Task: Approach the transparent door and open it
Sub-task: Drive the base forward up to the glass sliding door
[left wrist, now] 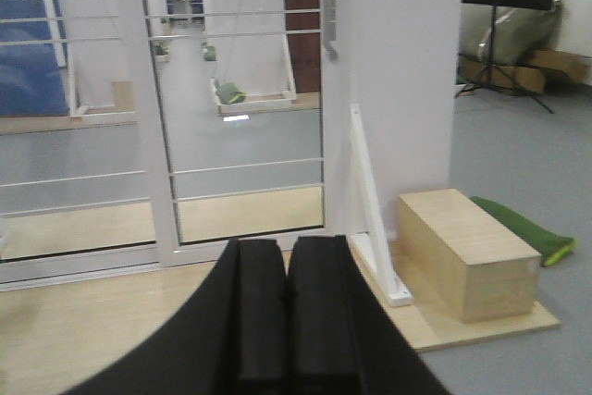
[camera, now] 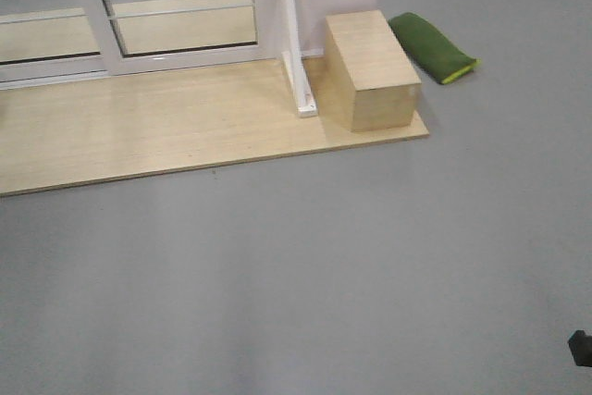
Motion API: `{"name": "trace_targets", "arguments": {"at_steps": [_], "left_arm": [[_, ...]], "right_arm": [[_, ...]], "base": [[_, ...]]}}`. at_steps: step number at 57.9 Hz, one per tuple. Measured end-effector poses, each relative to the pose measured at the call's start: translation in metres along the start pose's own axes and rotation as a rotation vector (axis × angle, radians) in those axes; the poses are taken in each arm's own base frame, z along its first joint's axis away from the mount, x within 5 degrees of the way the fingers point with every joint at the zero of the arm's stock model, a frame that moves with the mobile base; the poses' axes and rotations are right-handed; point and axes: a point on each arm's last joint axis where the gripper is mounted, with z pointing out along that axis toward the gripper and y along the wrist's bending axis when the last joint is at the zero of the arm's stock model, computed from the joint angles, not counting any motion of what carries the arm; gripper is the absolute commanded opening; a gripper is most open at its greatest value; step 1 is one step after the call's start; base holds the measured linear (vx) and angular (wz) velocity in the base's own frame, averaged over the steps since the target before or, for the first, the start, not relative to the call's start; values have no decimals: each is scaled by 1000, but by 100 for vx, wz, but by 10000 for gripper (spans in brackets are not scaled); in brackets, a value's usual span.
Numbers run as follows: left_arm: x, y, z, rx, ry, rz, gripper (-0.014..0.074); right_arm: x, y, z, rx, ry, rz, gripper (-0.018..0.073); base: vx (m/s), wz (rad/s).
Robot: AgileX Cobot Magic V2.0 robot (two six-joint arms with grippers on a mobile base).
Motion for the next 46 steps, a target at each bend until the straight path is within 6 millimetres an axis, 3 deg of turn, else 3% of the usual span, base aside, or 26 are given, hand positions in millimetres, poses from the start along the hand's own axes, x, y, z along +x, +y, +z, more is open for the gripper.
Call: {"name": "trace_targets", "arguments": {"at_steps": [25,46], "left_arm": [[0,0,0,0,0,0,-6],[0,0,0,0,0,0,-6]], "right_arm": [[0,0,0,0,0,0,-8],[0,0,0,0,0,0,-8]], "base": [[63,48],[60,19]]}}
